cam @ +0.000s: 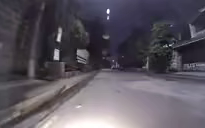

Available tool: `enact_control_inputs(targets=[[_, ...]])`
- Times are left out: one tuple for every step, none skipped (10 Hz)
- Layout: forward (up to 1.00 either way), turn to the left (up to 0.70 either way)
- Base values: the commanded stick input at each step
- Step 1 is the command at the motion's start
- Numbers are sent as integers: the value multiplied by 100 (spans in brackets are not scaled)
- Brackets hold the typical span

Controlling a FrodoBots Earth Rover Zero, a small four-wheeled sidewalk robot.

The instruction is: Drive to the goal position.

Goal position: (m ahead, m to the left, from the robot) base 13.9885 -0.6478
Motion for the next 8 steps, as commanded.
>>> enact_control_inputs(targets=[[50, 0], [50, 0], [50, 0], [50, 0], [50, 0], [50, 0], [50, 0], [50, 0]])
